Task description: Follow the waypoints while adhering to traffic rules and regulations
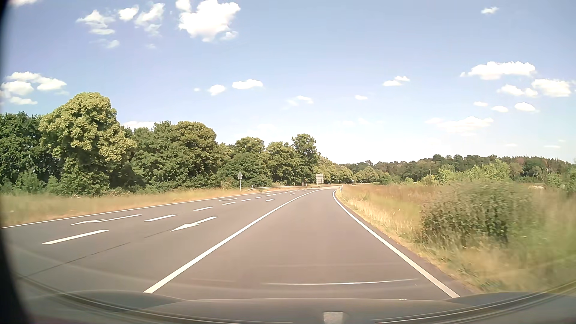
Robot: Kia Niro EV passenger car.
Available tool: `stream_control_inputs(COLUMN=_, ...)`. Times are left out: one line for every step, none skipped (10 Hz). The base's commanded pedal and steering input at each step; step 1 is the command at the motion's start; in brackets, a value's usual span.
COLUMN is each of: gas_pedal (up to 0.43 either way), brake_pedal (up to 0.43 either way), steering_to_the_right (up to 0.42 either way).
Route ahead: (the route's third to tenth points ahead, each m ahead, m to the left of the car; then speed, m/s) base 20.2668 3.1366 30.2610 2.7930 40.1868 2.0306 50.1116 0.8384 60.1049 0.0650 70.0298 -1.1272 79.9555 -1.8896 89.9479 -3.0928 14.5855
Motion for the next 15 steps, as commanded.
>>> stream_control_inputs(gas_pedal=0.0, brake_pedal=0.03, steering_to_the_right=0.005)
stream_control_inputs(gas_pedal=0.0, brake_pedal=0.03, steering_to_the_right=0.004)
stream_control_inputs(gas_pedal=0.0, brake_pedal=0.03, steering_to_the_right=0.004)
stream_control_inputs(gas_pedal=0.0, brake_pedal=0.03, steering_to_the_right=0.005)
stream_control_inputs(gas_pedal=0.0, brake_pedal=0.03, steering_to_the_right=0.005)
stream_control_inputs(gas_pedal=0.0, brake_pedal=0.03, steering_to_the_right=0.004)
stream_control_inputs(gas_pedal=0.008, brake_pedal=0.03, steering_to_the_right=0.004)
stream_control_inputs(gas_pedal=0.008, brake_pedal=0.03, steering_to_the_right=0.005)
stream_control_inputs(gas_pedal=0.008, brake_pedal=0.03, steering_to_the_right=0.004)
stream_control_inputs(gas_pedal=0.008, brake_pedal=0.03, steering_to_the_right=0.005)
stream_control_inputs(gas_pedal=0.02, brake_pedal=0.03, steering_to_the_right=0.005)
stream_control_inputs(gas_pedal=0.02, brake_pedal=0.03, steering_to_the_right=0.005)
stream_control_inputs(gas_pedal=0.02, brake_pedal=0.03, steering_to_the_right=0.005)
stream_control_inputs(gas_pedal=0.02, brake_pedal=0.03, steering_to_the_right=0.005)
stream_control_inputs(gas_pedal=0.02, brake_pedal=0.03, steering_to_the_right=0.005)
